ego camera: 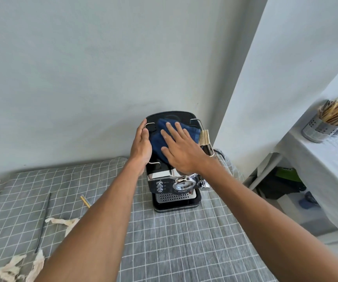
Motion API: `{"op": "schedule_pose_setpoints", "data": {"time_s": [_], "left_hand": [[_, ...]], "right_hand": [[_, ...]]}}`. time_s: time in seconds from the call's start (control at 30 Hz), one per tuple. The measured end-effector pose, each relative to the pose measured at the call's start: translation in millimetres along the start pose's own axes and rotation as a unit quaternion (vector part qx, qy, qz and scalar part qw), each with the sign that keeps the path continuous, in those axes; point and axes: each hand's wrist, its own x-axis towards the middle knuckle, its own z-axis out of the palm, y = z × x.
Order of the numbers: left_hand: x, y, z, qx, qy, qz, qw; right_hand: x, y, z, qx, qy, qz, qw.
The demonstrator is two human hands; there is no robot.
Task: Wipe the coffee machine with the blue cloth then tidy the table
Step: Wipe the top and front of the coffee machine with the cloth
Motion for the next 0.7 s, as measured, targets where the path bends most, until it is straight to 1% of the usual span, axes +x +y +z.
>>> {"op": "schedule_pose_setpoints", "data": {"time_s": [0.1,0.17,0.23,0.27,0.3,0.33,0.37,0.43,0.47,0.5,0.57,0.67,0.7], "left_hand": [[-1.3,1.8,0.9,0.02,0.003,0.005,1.0],[-1.4,4.0,0.7,0.049,0.026,0.022,0.998],[-0.8,4.7,-1.1,0.098,0.044,0.048,0.993],[-1.6,5.4,-2.7,0.132,0.052,0.057,0.988],[-3.3,6.7,-4.7,0.178,0.064,0.067,0.98],[-4.7,8.4,-6.5,0.238,0.074,0.08,0.965],[-5.6,11.1,-7.5,0.312,0.075,0.099,0.942],[-4.2,18.5,-6.1,0.445,0.032,0.139,0.884],[-1.2,23.1,-4.3,0.484,-0.003,0.142,0.864],[3.1,27.1,-2.1,0.503,-0.036,0.132,0.853],[12.1,33.3,0.5,0.51,-0.08,0.119,0.848],[21.9,43.6,3.5,0.528,-0.145,0.147,0.824],[23.7,49.6,4.2,0.527,-0.161,0.153,0.821]], "right_hand": [[-23.4,-1.2,0.1,0.04,0.001,-0.022,0.999],[-26.5,0.3,-10.0,0.123,0.008,-0.019,0.992],[-23.1,3.9,-21.6,0.182,0.058,0.008,0.982],[-20.4,8.1,-25.8,0.167,0.084,0.031,0.982],[-18.0,13.7,-28.9,0.123,0.097,0.058,0.986],[-16.5,19.1,-31.3,0.068,0.094,0.087,0.989],[-15.9,23.8,-33.1,0.019,0.079,0.118,0.99],[-13.6,30.6,-35.1,-0.019,0.039,0.162,0.986],[-11.5,32.6,-35.9,-0.016,0.031,0.17,0.985],[-9.0,34.6,-36.6,-0.008,0.029,0.171,0.985],[-4.3,38.6,-39.0,0.031,0.03,0.165,0.985],[-4.7,46.0,-42.6,0.106,0.041,0.144,0.983],[-6.8,48.4,-42.5,0.123,0.046,0.126,0.983]]}}
